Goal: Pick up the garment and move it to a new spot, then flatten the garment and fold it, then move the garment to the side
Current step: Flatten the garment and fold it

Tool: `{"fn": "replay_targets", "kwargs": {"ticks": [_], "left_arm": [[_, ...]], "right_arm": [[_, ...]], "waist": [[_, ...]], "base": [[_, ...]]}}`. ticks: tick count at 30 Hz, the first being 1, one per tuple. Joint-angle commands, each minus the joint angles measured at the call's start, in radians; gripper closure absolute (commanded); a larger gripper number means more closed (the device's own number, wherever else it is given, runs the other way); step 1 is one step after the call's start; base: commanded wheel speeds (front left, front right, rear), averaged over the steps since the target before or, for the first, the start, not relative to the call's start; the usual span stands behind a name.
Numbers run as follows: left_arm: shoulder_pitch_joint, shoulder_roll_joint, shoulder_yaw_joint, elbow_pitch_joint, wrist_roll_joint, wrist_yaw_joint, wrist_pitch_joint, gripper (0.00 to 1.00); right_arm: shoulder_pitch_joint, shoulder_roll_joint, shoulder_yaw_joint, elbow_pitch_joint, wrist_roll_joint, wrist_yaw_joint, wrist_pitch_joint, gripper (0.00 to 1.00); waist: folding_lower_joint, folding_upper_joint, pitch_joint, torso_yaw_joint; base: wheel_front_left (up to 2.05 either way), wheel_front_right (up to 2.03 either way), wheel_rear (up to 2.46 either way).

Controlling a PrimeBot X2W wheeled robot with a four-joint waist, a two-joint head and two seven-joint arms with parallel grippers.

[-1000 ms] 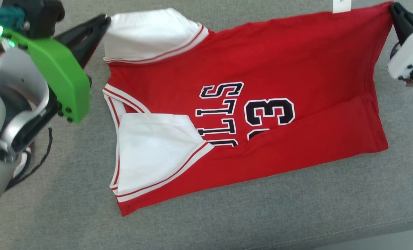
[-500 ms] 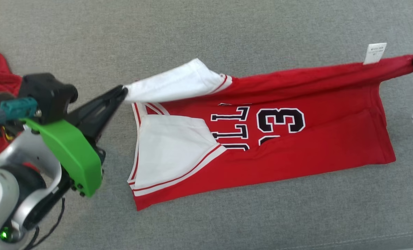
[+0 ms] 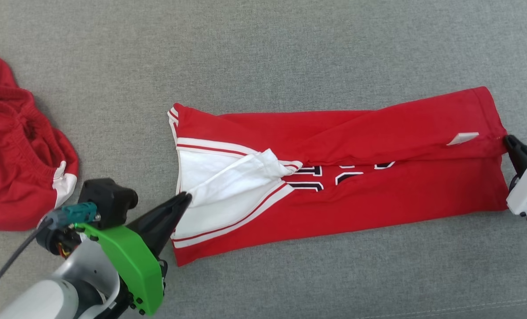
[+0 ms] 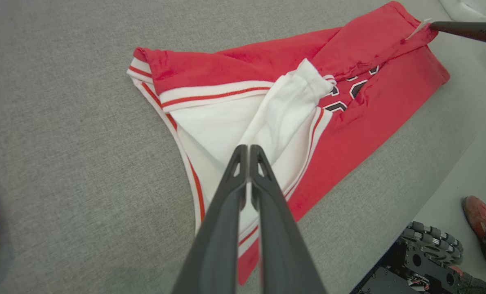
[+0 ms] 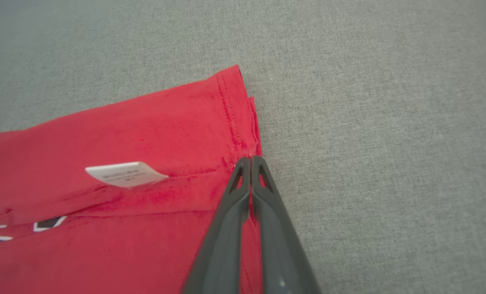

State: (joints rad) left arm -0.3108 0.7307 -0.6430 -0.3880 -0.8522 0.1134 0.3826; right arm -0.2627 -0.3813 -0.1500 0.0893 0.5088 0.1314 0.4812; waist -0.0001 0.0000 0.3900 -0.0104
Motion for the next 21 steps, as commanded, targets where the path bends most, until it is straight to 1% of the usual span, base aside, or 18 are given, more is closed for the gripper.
{"fn": "replay_targets", "kwargs": {"ticks": [1,5,6,7,8,9,11,13,16,18,21], "left_arm": [[0.020,-0.008,-0.001,0.013,0.003,0.000,-0.011,1.00],[0.049,-0.035,-0.013,0.068,0.001,-0.001,-0.051,1.00],[0.054,-0.040,-0.014,0.081,0.005,0.000,-0.062,0.97],[0.058,-0.046,-0.013,0.090,0.009,0.003,-0.073,0.77],[0.063,-0.056,-0.013,0.103,0.013,0.008,-0.088,0.51],[0.067,-0.063,-0.011,0.111,0.019,0.013,-0.103,0.00],[0.078,-0.084,-0.001,0.127,0.032,0.029,-0.150,0.00],[0.088,-0.107,0.006,0.149,0.066,0.055,-0.210,0.00],[0.107,-0.175,0.002,0.188,0.124,0.097,-0.329,0.00],[0.126,-0.228,0.003,0.223,0.145,0.121,-0.406,0.00],[0.145,-0.287,0.005,0.292,0.202,0.164,-0.538,0.00]], "right_arm": [[0.015,-0.001,0.002,0.010,0.009,-0.002,-0.006,1.00],[0.017,0.001,0.020,0.053,0.023,-0.002,-0.021,1.00],[0.015,0.001,0.024,0.063,0.027,-0.002,-0.028,0.95],[0.014,0.002,0.025,0.069,0.029,-0.002,-0.033,0.35],[0.013,0.003,0.026,0.074,0.036,-0.002,-0.045,0.00],[0.014,0.003,0.028,0.073,0.039,-0.002,-0.061,0.00],[0.025,0.003,0.026,0.062,0.051,-0.002,-0.107,0.00],[0.039,-0.002,0.035,0.032,0.065,-0.002,-0.191,0.00],[0.073,-0.015,0.070,-0.006,0.068,-0.002,-0.370,0.00],[0.099,-0.017,0.096,0.002,0.072,-0.002,-0.471,0.00],[0.116,-0.021,0.148,0.032,0.053,-0.001,-0.609,0.00]], "waist": [[0.0001,0.0000,-0.001,0.001],[0.0001,0.0000,-0.007,0.000],[0.0001,0.0000,-0.011,0.000],[0.0001,0.0000,-0.014,-0.001],[0.0001,0.0000,-0.019,-0.001],[0.0001,0.0000,-0.023,-0.001],[0.0001,0.0000,-0.034,-0.001],[0.0001,0.0000,-0.047,-0.001],[0.0001,0.0000,-0.063,-0.001],[0.0001,0.0000,-0.074,-0.002],[0.0001,0.0000,-0.095,-0.003]], "base": [[0.00,0.00,0.00],[0.00,0.00,0.00],[0.00,0.00,0.00],[0.00,0.00,0.00],[0.00,0.00,0.00],[0.00,0.00,0.00],[0.00,0.00,0.00],[0.00,0.00,0.00],[0.00,0.00,0.00],[0.00,0.00,0.00],[0.00,0.00,0.00]]}}
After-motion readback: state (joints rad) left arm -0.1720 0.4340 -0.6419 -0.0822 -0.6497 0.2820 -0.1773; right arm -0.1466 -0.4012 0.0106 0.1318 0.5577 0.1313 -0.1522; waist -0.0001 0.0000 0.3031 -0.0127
